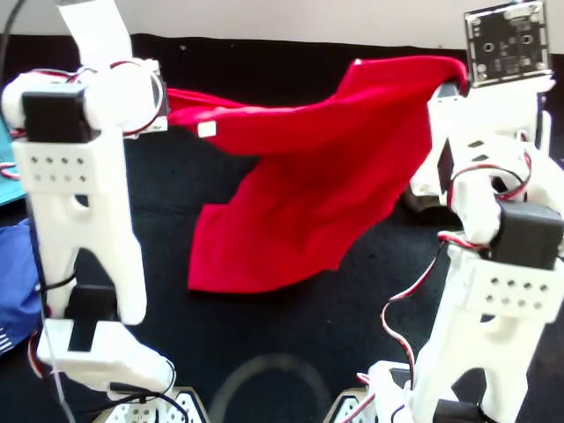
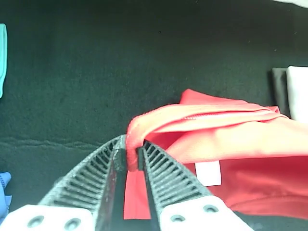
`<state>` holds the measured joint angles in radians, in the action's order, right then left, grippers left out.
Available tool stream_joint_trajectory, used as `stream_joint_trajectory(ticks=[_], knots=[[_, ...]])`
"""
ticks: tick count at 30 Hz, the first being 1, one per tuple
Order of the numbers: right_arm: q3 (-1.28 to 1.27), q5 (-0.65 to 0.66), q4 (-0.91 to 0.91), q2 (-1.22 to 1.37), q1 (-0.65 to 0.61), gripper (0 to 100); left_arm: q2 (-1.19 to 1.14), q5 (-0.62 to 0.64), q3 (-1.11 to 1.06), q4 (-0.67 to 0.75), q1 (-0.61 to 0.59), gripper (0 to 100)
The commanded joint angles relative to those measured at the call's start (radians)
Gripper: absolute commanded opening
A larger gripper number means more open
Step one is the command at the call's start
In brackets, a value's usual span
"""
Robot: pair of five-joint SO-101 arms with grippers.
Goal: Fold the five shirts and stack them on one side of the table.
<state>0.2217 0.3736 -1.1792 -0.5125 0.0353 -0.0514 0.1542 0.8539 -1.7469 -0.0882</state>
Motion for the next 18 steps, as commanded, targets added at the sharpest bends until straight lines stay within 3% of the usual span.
stream_joint_trajectory(ticks=[1,9,18], knots=[[0.090,0.014,-0.050,-0.036,-0.013,0.6,0.081,0.009,-0.051,-0.008,0.002,1],[0.105,0.015,-0.300,-0.025,-0.206,0.6,0.101,0.003,-0.521,0.005,0.001,1],[-0.174,0.014,-0.328,-0.038,-0.298,0.6,0.101,-0.046,-1.072,0.252,0.001,1]])
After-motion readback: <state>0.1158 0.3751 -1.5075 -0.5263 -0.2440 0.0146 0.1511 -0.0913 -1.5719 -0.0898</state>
